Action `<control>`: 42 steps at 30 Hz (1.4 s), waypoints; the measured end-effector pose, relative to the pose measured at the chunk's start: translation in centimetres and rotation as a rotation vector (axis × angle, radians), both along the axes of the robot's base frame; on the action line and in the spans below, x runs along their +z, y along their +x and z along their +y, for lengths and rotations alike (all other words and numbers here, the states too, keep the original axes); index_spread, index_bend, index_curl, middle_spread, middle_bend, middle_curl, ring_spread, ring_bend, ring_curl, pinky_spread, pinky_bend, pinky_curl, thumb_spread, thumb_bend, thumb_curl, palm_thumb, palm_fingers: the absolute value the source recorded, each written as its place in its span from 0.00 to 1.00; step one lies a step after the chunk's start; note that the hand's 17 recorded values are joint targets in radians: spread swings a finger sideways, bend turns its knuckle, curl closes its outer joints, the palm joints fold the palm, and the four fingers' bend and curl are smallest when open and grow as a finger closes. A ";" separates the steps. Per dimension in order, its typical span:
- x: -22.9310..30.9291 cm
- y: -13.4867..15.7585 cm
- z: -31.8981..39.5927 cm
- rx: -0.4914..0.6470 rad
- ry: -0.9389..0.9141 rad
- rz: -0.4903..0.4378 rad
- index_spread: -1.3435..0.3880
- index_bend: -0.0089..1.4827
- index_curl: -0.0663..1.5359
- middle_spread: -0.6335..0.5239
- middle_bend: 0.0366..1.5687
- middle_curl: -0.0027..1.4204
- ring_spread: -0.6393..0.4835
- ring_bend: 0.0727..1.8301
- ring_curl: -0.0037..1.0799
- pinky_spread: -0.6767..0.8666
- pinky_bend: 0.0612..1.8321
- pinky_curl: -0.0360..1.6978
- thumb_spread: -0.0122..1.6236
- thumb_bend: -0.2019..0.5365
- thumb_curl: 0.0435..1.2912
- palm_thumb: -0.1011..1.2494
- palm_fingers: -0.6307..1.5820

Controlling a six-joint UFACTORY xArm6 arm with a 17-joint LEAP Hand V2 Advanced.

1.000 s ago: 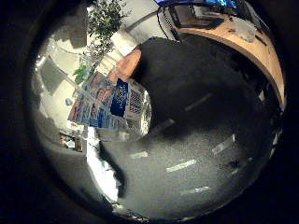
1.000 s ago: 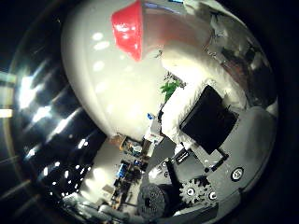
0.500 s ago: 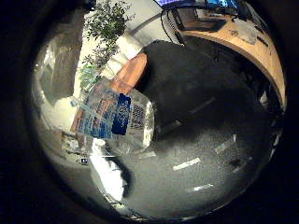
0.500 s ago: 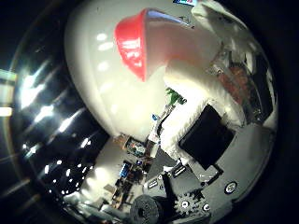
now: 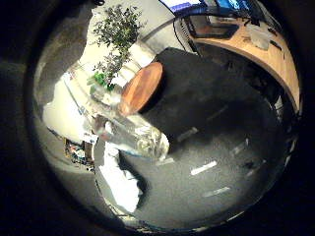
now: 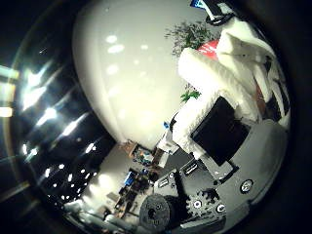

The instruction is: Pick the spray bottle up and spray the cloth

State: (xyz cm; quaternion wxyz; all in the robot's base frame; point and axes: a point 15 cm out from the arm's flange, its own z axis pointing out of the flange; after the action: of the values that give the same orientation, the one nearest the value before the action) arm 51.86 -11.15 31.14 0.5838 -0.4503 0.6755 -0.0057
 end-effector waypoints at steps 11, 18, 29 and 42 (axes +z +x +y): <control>1.1 -0.3 0.4 0.003 -0.008 -0.017 0.63 0.78 0.57 0.37 0.78 0.68 0.32 0.70 0.85 0.31 0.57 0.83 0.79 0.26 0.25 0.78 0.75; 1.7 -0.6 1.3 0.036 0.012 -0.031 0.63 0.74 0.57 0.36 0.75 0.68 0.32 0.69 0.86 0.30 0.56 0.82 0.78 0.25 0.25 0.75 0.73; 2.5 -1.1 1.9 0.069 0.013 -0.049 0.58 0.36 0.54 0.36 0.62 0.62 0.35 0.67 0.71 0.19 0.52 0.64 0.75 0.25 0.25 0.68 0.64; 3.3 -3.2 -0.3 0.082 -0.008 -0.055 0.59 0.19 0.51 0.39 0.46 0.58 0.40 0.60 0.61 0.22 0.37 0.57 0.72 0.24 0.24 0.59 0.42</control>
State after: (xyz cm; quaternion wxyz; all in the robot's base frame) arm 48.69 -11.43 34.40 0.6001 -0.4796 0.6402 0.0028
